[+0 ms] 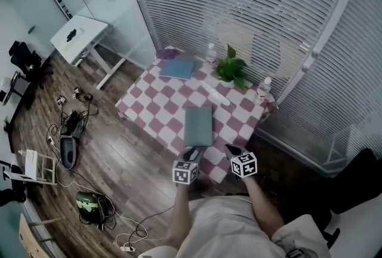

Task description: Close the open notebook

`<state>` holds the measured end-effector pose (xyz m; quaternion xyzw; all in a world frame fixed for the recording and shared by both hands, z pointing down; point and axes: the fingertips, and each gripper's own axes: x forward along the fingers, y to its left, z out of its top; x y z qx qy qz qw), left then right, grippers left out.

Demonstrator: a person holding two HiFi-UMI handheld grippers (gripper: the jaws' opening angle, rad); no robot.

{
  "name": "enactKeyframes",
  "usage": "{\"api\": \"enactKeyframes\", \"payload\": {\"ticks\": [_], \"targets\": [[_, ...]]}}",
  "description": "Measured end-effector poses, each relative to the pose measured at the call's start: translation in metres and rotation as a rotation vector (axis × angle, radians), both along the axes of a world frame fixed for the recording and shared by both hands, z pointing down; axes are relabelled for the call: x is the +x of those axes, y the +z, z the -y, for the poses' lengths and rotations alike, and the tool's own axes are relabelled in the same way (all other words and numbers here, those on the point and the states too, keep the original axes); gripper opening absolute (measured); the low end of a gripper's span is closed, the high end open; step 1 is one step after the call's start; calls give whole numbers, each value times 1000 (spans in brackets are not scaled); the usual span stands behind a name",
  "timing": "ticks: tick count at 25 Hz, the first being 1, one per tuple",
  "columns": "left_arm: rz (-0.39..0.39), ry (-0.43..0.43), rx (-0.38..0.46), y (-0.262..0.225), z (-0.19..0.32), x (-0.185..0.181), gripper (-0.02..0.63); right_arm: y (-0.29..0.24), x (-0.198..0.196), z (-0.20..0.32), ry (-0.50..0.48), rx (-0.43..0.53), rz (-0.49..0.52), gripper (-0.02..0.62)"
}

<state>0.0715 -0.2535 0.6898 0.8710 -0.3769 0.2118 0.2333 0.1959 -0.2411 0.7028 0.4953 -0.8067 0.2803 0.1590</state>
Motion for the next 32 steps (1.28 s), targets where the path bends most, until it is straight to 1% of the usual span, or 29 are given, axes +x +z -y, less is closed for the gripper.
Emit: {"api": "enactKeyframes", "payload": {"ticks": [2,5,8,9,12,14,16,20,24,26,30,32], "targets": [[-9,-52,22,-10,-16,6,144,-5,10,-12,-29,9,5,1],[-30,-156,54,-21,-46,10,144,-12,23,-34,-81,27,10,1],[-36,-234,97,-31,-79,10,144,-23,38,-52,-56,24,114,0],[-33,-262,104,-34,-90,10,144,-27,44,-59,-59,23,127,0],[-44,-371,111,-45,-118,4,143,-36,56,-84,-93,38,94,0],[-46,-414,119,-56,-133,5,143,-44,62,-99,-84,49,115,0],[-41,-424,134,-67,-142,11,139,-48,65,-113,-91,58,123,0],[-40,-421,160,-81,-154,22,115,-51,63,-133,-147,82,82,0],[-63,-414,193,-92,-167,32,102,-59,69,-145,-129,100,104,0],[-65,-410,203,-97,-174,33,67,-63,70,-154,-124,100,99,0],[-56,-404,191,-99,-199,31,9,-61,68,-182,-118,89,83,0],[-52,-404,181,-99,-215,28,8,-61,69,-198,-103,87,82,0]]}}
